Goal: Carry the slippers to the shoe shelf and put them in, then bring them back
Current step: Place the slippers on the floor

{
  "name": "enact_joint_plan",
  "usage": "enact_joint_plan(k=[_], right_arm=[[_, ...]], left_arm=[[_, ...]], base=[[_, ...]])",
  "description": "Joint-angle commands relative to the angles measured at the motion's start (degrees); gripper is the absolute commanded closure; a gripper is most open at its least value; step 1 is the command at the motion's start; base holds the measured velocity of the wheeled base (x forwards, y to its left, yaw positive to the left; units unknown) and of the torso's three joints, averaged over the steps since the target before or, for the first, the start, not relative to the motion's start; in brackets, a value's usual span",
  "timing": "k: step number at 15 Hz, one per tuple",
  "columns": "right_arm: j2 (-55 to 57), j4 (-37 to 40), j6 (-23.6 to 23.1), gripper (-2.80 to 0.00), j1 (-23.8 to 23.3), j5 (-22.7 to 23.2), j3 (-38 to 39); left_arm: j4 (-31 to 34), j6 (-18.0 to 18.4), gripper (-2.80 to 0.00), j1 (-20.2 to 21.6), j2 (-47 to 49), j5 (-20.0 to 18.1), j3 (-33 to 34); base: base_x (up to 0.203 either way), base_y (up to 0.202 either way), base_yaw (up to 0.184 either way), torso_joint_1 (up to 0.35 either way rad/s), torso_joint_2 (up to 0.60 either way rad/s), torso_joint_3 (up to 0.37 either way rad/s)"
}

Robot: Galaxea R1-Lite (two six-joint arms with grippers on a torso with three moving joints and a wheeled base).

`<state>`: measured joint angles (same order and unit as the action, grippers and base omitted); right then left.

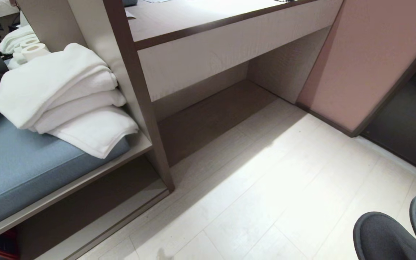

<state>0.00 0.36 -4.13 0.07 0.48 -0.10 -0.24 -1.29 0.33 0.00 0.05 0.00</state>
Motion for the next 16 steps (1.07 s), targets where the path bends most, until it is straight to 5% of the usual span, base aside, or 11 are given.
enact_joint_plan(k=[1,16], right_arm=[[0.1,0.0,-0.1,0.0,0.0,0.0,0.0],[0.1,-0.5,-2.4,0.0,0.0,0.0,0.1]], left_arm=[[0.0,0.0,0.0,0.1,0.0,0.0,0.0],[0.0,-0.1,0.0,0.0,0.0,0.0,0.0]], base=[[0.0,0.0,0.0,0.005,0.0,-0.2],[0.0,0.0,0.0,0.001,0.0,-0.197]])
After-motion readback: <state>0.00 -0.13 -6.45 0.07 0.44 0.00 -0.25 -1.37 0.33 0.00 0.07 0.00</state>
